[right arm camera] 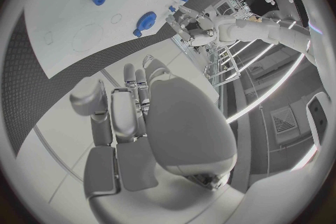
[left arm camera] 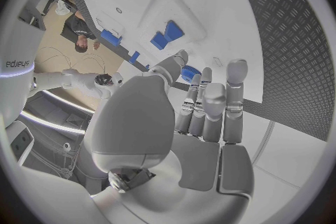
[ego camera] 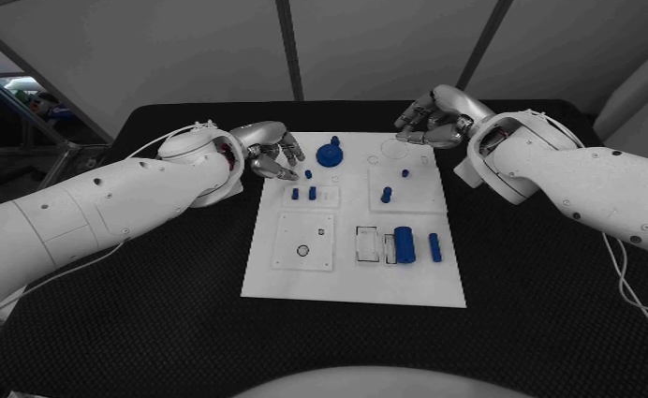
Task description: Assemble the parts on the task board
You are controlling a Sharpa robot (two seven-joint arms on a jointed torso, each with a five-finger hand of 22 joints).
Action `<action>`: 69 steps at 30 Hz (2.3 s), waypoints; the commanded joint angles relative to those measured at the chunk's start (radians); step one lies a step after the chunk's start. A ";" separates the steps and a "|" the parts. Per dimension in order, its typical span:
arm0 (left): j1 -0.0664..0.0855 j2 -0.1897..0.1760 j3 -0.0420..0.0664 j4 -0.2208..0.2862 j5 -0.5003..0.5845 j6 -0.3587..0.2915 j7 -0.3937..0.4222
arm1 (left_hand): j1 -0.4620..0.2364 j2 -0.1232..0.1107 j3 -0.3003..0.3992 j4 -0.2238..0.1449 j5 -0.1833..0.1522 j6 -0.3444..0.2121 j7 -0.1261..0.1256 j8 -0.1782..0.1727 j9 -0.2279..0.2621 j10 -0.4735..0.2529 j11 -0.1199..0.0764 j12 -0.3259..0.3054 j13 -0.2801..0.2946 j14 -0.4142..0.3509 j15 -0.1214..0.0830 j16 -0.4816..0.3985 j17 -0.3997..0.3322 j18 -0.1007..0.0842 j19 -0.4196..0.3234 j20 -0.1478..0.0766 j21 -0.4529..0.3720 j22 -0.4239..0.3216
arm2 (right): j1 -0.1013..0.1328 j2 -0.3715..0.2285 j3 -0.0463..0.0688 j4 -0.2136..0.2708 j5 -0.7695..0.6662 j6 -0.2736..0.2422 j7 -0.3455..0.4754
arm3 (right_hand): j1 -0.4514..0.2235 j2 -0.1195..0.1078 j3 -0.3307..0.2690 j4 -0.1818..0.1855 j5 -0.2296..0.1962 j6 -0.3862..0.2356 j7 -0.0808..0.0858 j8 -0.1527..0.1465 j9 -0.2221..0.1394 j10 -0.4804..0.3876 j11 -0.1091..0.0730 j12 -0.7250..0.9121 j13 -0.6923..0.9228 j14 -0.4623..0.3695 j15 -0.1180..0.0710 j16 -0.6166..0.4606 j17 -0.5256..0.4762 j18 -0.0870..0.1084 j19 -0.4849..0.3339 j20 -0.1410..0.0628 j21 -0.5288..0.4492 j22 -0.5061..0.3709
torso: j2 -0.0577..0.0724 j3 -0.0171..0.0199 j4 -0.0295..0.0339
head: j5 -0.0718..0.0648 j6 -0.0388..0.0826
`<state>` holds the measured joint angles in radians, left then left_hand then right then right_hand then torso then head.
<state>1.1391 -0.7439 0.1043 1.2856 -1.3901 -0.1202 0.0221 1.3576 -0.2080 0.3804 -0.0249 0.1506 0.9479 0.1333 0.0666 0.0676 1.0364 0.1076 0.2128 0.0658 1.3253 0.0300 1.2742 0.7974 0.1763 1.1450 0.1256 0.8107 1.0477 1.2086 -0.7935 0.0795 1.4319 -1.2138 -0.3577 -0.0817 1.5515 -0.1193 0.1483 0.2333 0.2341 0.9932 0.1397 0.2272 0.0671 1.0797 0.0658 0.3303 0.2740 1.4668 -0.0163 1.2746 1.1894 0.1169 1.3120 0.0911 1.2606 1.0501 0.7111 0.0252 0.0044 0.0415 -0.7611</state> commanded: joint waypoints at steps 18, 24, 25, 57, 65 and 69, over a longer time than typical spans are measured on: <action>-0.005 -0.163 0.011 0.148 0.927 -0.150 0.277 | 0.012 0.036 0.069 -0.015 0.005 0.145 0.016 0.034 0.001 0.123 -0.026 0.077 0.010 -0.203 -0.020 -0.295 -0.399 0.007 -0.099 -0.010 -0.154 -0.080 | -0.038 -0.068 -0.001 0.084 -0.433 0.110 -0.094 | -0.011 -0.042 0.078 -0.013 -0.003 0.042 -0.004 -0.055 -0.001 0.051 0.004 -0.108 -0.102 0.038 0.005 0.024 0.003 -0.021 0.023 0.004 0.042 0.058 | 0.001 0.0006 -0.0004 | -0.081 0.030; -0.018 -0.184 0.010 0.206 1.052 -0.151 0.326 | 0.005 0.035 0.070 -0.014 0.005 0.147 0.016 0.032 0.000 0.121 -0.026 0.079 0.009 -0.204 -0.019 -0.309 -0.409 0.007 -0.103 -0.010 -0.163 -0.084 | -0.057 -0.060 -0.005 0.092 -0.479 0.122 -0.116 | -0.024 -0.055 0.082 -0.011 -0.007 0.039 0.001 -0.067 -0.001 0.043 0.010 -0.125 -0.116 0.037 0.009 0.026 0.003 -0.020 0.020 0.007 0.042 0.057 | 0.000 0.0007 -0.0012 | -0.086 0.033; -0.020 -0.185 0.010 0.211 1.065 -0.151 0.332 | 0.004 0.035 0.070 -0.014 0.005 0.147 0.016 0.031 0.000 0.120 -0.026 0.079 0.009 -0.205 -0.019 -0.311 -0.410 0.006 -0.104 -0.010 -0.164 -0.085 | -0.059 -0.059 -0.006 0.093 -0.484 0.125 -0.118 | -0.025 -0.057 0.083 -0.011 -0.007 0.038 0.002 -0.069 -0.001 0.043 0.011 -0.126 -0.118 0.037 0.010 0.027 0.003 -0.020 0.020 0.008 0.042 0.057 | 0.000 0.0004 -0.0004 | -0.087 0.033; -0.025 -0.190 0.010 0.218 1.127 -0.149 0.342 | 0.005 0.043 0.077 -0.017 0.005 0.144 0.019 0.026 -0.001 0.112 -0.023 0.081 0.007 -0.207 -0.018 -0.328 -0.424 0.006 -0.107 -0.009 -0.177 -0.092 | -0.080 0.014 -0.012 0.029 -0.546 0.185 -0.138 | 0.007 -0.041 0.204 -0.071 -0.030 0.088 -0.001 -0.080 0.005 0.083 0.007 -0.148 -0.158 0.036 0.007 0.044 0.010 -0.022 0.023 0.006 0.057 0.078 | 0.001 0.0004 0.0002 | -0.089 0.025; -0.025 -0.189 0.010 0.216 1.127 -0.152 0.338 | 0.007 0.045 0.079 -0.018 0.006 0.144 0.020 0.025 -0.001 0.111 -0.023 0.081 0.007 -0.207 -0.018 -0.330 -0.426 0.006 -0.107 -0.009 -0.178 -0.093 | -0.085 0.020 -0.013 0.030 -0.561 0.177 -0.143 | 0.009 -0.021 0.251 -0.115 -0.048 0.153 -0.016 -0.059 0.016 0.147 -0.012 -0.137 -0.151 0.039 -0.008 0.054 0.018 -0.028 0.038 -0.007 0.079 0.111 | 0.001 0.0004 0.0000 | -0.088 0.023; -0.025 -0.189 0.010 0.215 1.127 -0.152 0.336 | 0.008 0.047 0.080 -0.018 0.006 0.143 0.021 0.025 -0.001 0.109 -0.022 0.081 0.006 -0.207 -0.017 -0.332 -0.427 0.006 -0.107 -0.009 -0.179 -0.093 | -0.086 0.020 -0.013 0.033 -0.567 0.157 -0.145 | -0.001 -0.015 0.265 -0.132 -0.049 0.173 -0.021 -0.053 0.021 0.169 -0.018 -0.138 -0.146 0.039 -0.014 0.056 0.018 -0.031 0.044 -0.012 0.087 0.123 | 0.001 0.0005 -0.0003 | -0.087 0.022</action>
<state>1.1132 -0.9341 0.1138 1.5007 -0.2691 -0.2699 0.3502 1.3646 -0.1721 0.4566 -0.0427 0.1506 1.0864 0.1500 0.0978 0.0676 1.1490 0.0845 0.2903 0.0737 1.1221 0.0162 0.9489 0.3718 0.1758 1.0430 0.1163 0.6372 0.9556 1.1267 -0.7748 0.0704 1.4643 -1.7608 -0.1982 -0.2160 1.5548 -0.1488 0.4068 0.1056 0.1909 1.1600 0.1182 0.1705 0.0863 1.2191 0.0696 0.1903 0.1243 1.4683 -0.0223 1.3242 1.2069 0.1005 1.3514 0.0804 1.3419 1.1699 0.7118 0.0256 0.0043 -0.0464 -0.7392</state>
